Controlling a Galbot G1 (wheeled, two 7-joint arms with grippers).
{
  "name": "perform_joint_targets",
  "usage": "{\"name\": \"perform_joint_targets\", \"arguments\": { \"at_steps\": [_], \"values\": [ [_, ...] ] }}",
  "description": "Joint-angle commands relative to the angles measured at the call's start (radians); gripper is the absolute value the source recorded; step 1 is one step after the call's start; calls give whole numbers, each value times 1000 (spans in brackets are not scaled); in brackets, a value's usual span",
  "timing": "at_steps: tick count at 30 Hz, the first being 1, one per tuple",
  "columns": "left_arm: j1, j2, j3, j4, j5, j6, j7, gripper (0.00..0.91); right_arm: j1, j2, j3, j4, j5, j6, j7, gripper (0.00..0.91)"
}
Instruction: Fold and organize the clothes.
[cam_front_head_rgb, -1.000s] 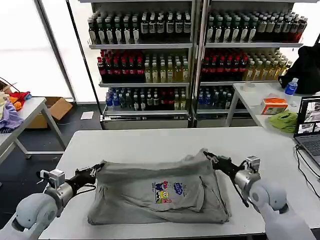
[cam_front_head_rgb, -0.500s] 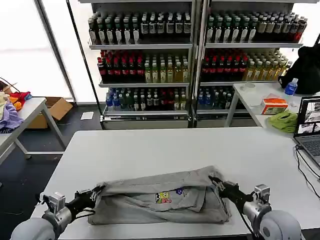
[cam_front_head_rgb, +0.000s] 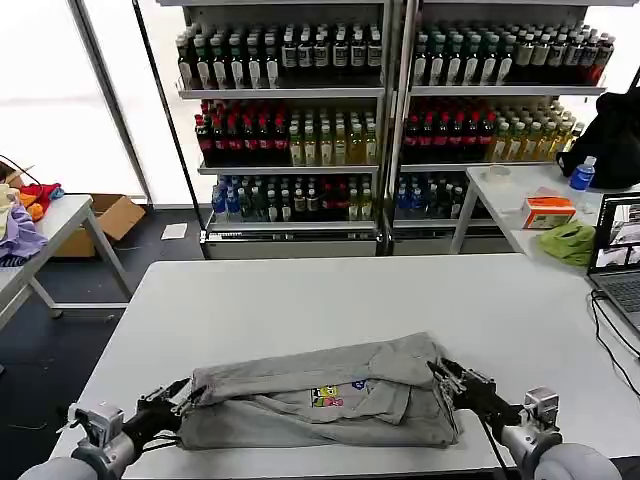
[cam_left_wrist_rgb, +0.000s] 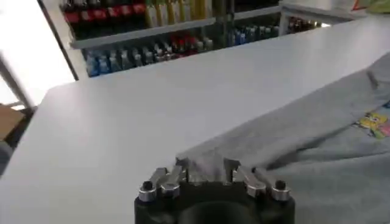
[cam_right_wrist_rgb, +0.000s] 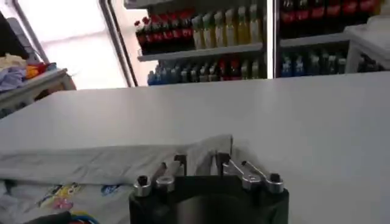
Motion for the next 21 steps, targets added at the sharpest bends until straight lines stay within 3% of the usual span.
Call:
{"name": "perform_joint_targets", "arguments": {
  "at_steps": [1, 2, 5, 12, 21],
  "values": [
    [91, -109, -83, -82, 16, -115, -153, 907, -78, 14, 79, -8, -140, 426, -21, 907],
    [90, -134, -60, -76, 17, -144, -175, 907, -88, 17, 82, -17, -129, 500, -26, 907],
    [87, -208, 11, -63, 37, -189, -224, 907, -101, 26, 85, -34, -123, 555, -34, 907],
    [70, -347, 174, -58, 97, -231, -282, 907, -100, 54, 66, -72, -153, 555, -15, 907],
    [7, -400, 229, 23, 152, -240, -298, 887, -104, 54, 58, -78, -144, 553, -14, 907]
  ]
}}
